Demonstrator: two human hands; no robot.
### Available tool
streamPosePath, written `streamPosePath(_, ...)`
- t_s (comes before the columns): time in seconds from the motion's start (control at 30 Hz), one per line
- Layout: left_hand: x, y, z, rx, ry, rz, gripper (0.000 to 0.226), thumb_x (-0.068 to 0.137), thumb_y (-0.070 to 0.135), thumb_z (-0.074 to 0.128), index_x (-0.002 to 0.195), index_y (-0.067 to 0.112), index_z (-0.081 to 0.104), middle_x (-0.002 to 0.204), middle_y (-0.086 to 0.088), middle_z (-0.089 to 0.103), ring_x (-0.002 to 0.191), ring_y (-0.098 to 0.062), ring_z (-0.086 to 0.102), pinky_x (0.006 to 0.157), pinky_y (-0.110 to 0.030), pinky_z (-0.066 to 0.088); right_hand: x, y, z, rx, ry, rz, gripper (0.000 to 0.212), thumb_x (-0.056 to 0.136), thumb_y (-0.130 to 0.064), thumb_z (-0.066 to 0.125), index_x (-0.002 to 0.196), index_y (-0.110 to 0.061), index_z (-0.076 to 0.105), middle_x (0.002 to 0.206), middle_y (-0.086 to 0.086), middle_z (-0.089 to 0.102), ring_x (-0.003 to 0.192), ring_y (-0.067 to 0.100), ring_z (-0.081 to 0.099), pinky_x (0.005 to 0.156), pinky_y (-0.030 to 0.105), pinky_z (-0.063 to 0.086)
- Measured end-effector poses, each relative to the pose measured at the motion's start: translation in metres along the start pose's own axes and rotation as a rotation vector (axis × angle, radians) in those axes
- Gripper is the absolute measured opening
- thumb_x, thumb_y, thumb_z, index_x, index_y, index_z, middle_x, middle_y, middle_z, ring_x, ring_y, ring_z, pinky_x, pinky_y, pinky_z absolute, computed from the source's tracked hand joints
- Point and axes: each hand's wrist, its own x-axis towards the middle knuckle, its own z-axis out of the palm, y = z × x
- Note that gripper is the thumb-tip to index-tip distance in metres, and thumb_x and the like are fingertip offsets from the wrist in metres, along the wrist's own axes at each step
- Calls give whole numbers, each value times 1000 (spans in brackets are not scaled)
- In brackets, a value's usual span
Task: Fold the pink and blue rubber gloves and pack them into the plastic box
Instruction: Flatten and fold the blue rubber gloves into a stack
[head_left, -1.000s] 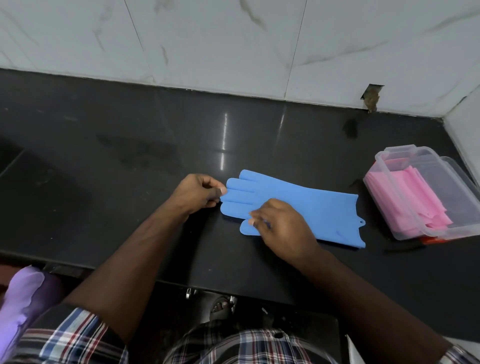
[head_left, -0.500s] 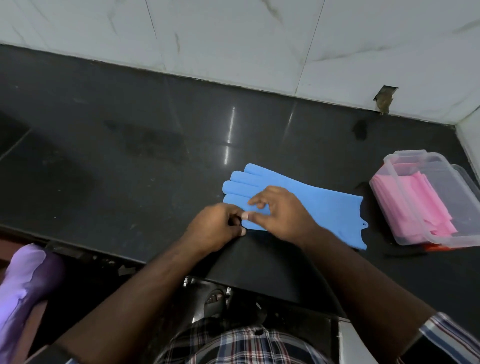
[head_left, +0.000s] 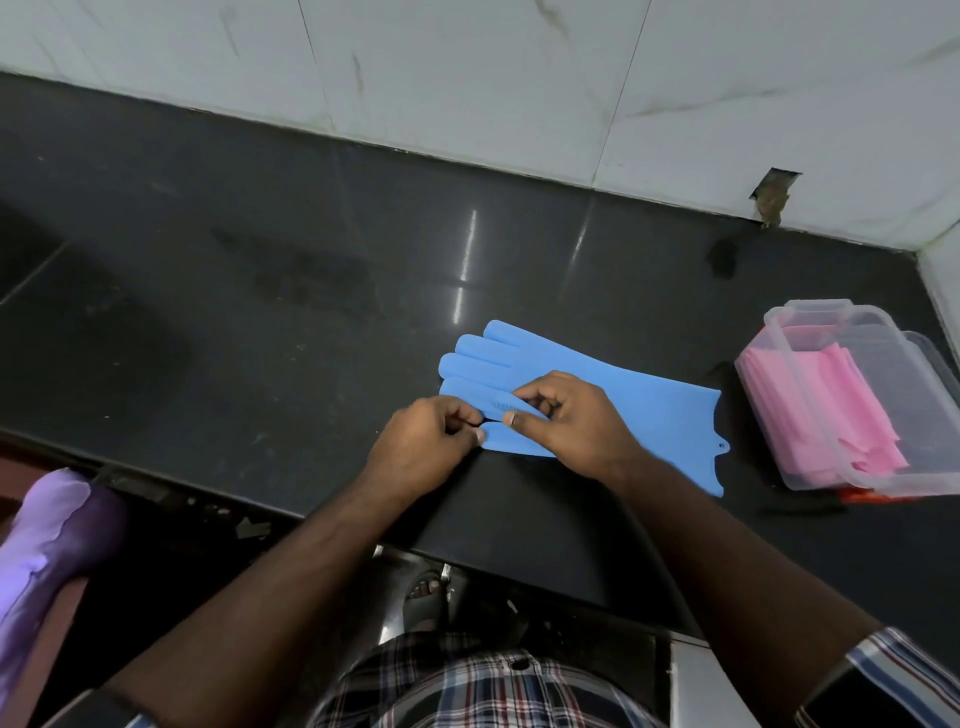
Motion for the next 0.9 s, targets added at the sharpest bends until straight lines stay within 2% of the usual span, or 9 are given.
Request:
streamPosePath(0.13,1,7,4,-268,-31,-121,10,85,15,74,93,21,73,75,3,75,65,-8,67,68,-27,56,-2,2,1,3,12,25,9,83,-37,75,88,-32,71,86,-11,65,78,5,60,68,18,47)
streamPosePath(0.23,0,11,2,-482,-110,-213,12,92,5,66,101,9,72,78,-7,71,66,-11,66,62,-22,55,-3,3,1,-2,8,40,12,83,-38,74,92,-30,73,87,-11,65,79,5,60,70,21,49)
streamPosePath(0.3,0,12,1,-597,-179,-260,14,95,3,63,103,8,73,78,-7,71,67,-11,66,62,-21,55,-3,3,1,-12,1,40,12,84,-38,74,93,-30,73,87,-12,65,80,4,60,70,21,49)
streamPosePath(0.43,2,13,3,-543,-217,-235,14,96,6,63,101,10,75,76,-2,70,70,-9,66,65,-20,56,-3,3,0,21,3,60,11,84,-36,73,92,-28,73,87,-12,66,80,5,60,71,23,50)
streamPosePath(0.57,4,17,5,-535,-169,-195,13,97,5,62,92,10,73,82,-4,72,76,-13,68,67,-22,56,-3,2,-1,52,12,74,12,84,-36,74,93,-27,73,87,-13,67,79,5,61,71,23,50)
streamPosePath(0.7,4,15,-2,-578,-132,-194,3,94,2,65,94,2,69,77,-11,72,67,-16,68,60,-23,56,-7,2,-1,134,-18,88,18,78,-39,79,93,-30,74,88,-12,67,79,4,62,73,21,52)
streamPosePath(0.8,9,9,-12,-529,49,-187,5,91,9,71,90,6,66,73,-7,71,60,-14,65,55,-23,53,1,0,-7,218,-14,115,20,79,-39,79,96,-29,75,86,-12,71,76,3,62,74,19,52)
streamPosePath(0.9,22,2,-20,-411,241,-168,10,91,18,72,94,13,65,78,-4,72,64,-13,68,59,-25,54,25,0,-22,165,167,88,12,83,-26,77,95,-24,76,87,-9,72,73,4,62,76,20,50)
